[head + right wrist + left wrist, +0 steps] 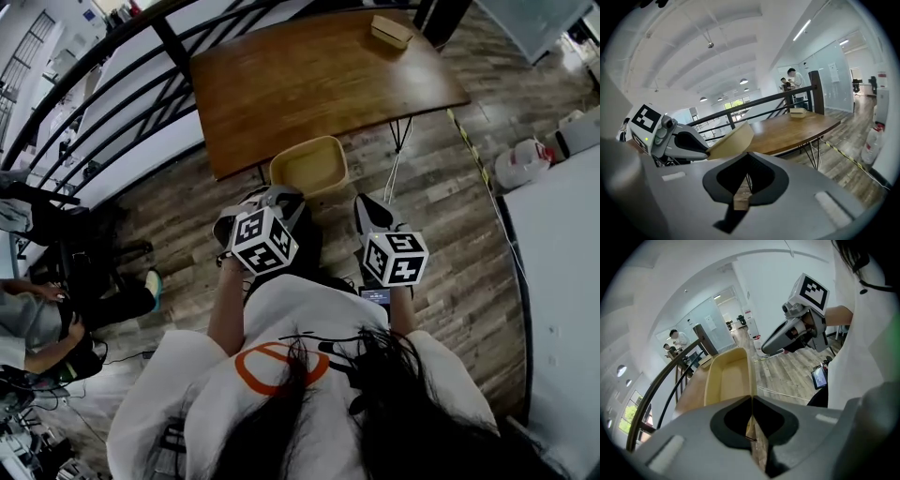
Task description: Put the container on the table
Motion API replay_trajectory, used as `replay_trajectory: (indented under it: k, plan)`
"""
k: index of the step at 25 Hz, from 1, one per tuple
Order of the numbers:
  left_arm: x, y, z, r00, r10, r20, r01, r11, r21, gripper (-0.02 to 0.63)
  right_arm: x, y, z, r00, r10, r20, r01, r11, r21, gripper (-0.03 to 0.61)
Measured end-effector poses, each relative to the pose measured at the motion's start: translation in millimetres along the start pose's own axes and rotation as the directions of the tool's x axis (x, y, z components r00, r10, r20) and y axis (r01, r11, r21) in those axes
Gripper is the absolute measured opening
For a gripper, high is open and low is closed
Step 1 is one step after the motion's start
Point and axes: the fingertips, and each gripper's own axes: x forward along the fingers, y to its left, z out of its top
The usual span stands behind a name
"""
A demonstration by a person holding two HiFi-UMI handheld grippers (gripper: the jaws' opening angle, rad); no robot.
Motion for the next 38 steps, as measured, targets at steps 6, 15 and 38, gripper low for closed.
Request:
replay_trajectory:
  k: [6,15,38]
  plan:
    - [32.0,27.8,-0.5,0.999,-0.042,0.005,0.042,0.999,0.025,0.014,30.2,-23.7,16.7,0.999,-0.04,-0.001,0.04,0.999,0.015,0.018]
    - [75.0,110.7,-4.8,0.995,-0.095,0.012,0.094,0.993,0.066,0.014,110.4,-44.2,68.0,0.998,-0.063,-0.009,0.063,0.997,0.035,0.018]
    - [150.7,220.7,7.0,0.975,-0.219,0.043,0.208,0.962,0.178,0.014,202.0,-108.3,118.5,0.98,-0.194,-0.038,0.197,0.97,0.139,0.018]
